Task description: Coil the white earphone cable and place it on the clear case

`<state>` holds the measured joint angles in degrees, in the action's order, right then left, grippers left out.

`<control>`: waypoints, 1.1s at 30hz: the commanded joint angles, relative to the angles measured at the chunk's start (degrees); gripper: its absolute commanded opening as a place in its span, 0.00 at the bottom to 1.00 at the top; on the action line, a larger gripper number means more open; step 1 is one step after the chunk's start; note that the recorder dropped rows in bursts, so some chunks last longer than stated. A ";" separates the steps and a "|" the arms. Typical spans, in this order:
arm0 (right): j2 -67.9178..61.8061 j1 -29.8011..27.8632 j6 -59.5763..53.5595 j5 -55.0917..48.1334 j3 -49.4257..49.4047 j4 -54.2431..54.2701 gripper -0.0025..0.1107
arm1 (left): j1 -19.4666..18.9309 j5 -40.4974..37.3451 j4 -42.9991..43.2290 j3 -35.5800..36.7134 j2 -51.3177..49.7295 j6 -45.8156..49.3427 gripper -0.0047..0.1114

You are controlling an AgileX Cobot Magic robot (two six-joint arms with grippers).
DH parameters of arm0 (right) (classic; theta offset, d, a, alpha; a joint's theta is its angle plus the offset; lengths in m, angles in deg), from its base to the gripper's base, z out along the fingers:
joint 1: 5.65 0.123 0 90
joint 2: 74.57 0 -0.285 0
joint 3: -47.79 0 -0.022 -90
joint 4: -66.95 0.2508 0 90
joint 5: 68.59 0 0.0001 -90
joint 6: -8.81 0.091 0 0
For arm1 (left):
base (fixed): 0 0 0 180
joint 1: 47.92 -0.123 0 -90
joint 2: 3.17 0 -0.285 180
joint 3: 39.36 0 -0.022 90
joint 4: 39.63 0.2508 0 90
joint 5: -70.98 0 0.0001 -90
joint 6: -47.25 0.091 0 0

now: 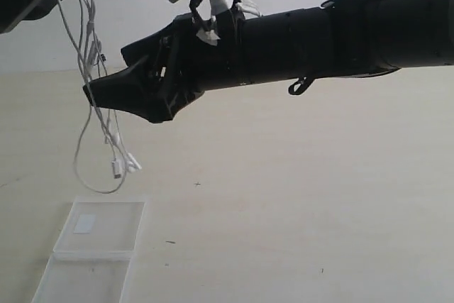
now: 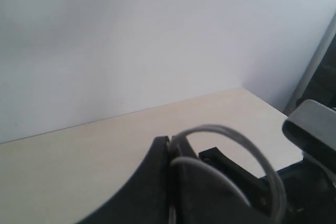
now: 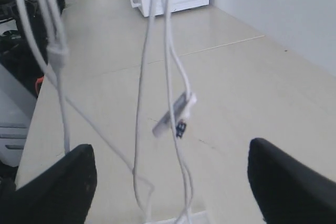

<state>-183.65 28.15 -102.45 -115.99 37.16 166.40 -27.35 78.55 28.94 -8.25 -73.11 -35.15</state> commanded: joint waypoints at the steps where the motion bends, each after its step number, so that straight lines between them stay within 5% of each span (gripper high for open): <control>1: -0.89 0.13 0.92 -3.95 1.20 0.49 0.69 | -0.02 0.30 -0.15 0.13 0.46 -0.60 0.04; 9: 0.42 0.13 5.33 5.07 1.20 -0.07 0.69 | -0.02 -1.20 0.23 0.13 0.46 -0.61 0.04; 16: 3.35 0.13 17.85 11.42 1.20 -15.42 0.69 | -0.02 -1.87 0.23 0.13 0.46 -0.61 0.04; 33: 7.82 0.13 24.99 2.50 1.20 -21.00 0.69 | -0.02 -1.88 1.82 0.13 0.46 -0.72 0.04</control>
<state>-176.56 28.28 -78.17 -111.15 37.89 146.08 -27.35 76.95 30.44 -8.25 -73.11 -35.57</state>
